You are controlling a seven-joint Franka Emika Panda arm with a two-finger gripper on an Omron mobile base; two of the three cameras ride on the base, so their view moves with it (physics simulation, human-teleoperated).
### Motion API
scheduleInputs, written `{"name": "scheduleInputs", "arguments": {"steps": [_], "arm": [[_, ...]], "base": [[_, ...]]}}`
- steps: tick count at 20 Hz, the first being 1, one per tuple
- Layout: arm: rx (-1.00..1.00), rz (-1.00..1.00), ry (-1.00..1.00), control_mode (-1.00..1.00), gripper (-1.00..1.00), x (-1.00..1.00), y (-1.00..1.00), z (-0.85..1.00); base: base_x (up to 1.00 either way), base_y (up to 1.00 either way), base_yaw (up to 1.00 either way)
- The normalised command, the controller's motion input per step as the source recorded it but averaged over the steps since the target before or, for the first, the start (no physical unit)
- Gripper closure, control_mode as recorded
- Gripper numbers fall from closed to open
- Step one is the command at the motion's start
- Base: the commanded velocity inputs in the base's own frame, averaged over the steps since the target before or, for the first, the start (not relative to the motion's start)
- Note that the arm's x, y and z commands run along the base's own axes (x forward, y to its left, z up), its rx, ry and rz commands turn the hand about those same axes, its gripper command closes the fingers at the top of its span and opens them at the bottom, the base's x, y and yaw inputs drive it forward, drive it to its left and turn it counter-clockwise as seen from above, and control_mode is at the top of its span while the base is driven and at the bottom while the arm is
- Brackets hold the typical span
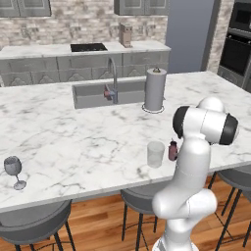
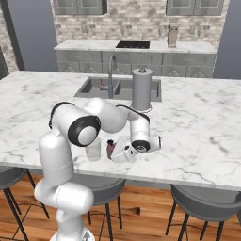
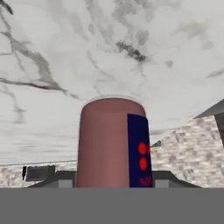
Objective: There is a wine glass and glass cup on the dining counter. Place the wine bottle next to the wine glass and the juice bottle next to the glass cup.
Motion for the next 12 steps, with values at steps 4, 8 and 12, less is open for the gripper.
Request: {"name": "scheduleInputs", "arguments": {"steps": [4,8,12], "arm": [[0.0,0.0,0.0,-1.0,-1.0,0.03,0.0,0.0],[0.0,0.0,-0.02,-1.0,-1.0,-0.01,0.0,0.08],[0.0,0.0,-0.11,-1.0,-1.0,-0.26,0.02,0.76]], "base": [[0.0,0.0,0.0],[0.0,0.0,0.0],[0.0,0.0,0.0]]}}
